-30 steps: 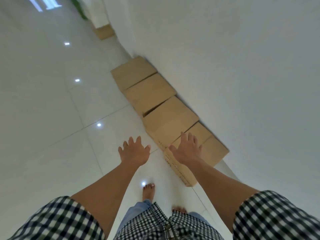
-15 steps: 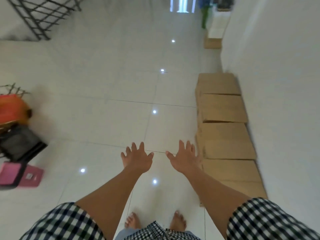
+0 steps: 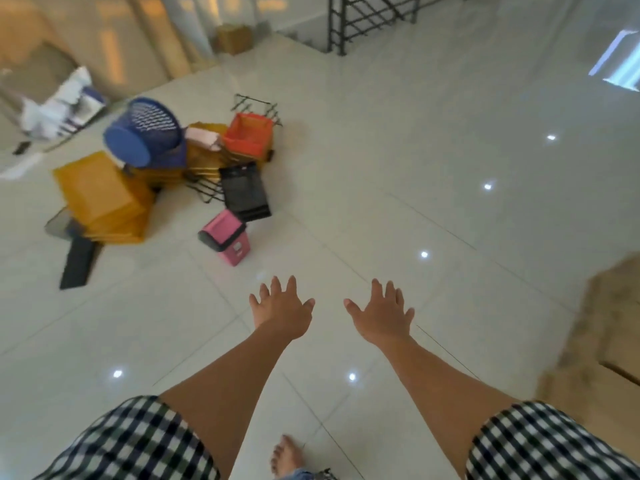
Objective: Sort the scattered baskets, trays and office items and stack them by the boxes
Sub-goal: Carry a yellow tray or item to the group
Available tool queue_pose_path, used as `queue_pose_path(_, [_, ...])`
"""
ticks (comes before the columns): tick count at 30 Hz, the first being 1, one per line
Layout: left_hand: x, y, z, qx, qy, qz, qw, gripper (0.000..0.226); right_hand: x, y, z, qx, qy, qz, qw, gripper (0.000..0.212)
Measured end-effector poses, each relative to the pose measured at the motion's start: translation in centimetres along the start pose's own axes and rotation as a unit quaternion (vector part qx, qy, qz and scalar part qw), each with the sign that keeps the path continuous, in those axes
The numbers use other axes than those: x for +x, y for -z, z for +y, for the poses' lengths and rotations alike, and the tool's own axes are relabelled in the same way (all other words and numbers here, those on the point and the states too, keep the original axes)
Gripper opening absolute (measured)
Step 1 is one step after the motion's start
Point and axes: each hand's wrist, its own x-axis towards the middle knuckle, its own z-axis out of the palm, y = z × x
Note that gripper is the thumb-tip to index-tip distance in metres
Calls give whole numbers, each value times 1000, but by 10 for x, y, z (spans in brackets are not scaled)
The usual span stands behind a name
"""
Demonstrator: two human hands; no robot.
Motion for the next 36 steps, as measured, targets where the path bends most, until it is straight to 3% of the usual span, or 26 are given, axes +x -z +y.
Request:
queue_pose_path(7, [31,35,-151,-45,97,15,994,73,8,-48,-171,-28,108,-37,993,88])
queue_pose_path(14, [58,51,-247,-85,185,26,979,74,28,-75,-283,-59,196,-57,977,87])
queue_pose_path(31, [207,152,-365,-145,328,56,932,75,172,-87,-501,-105,345,-89,928,80])
queue_pose_path(36, [238,169,-400,-162,356,53,919,74,204,-89,-564,-125,363,-122,915,91])
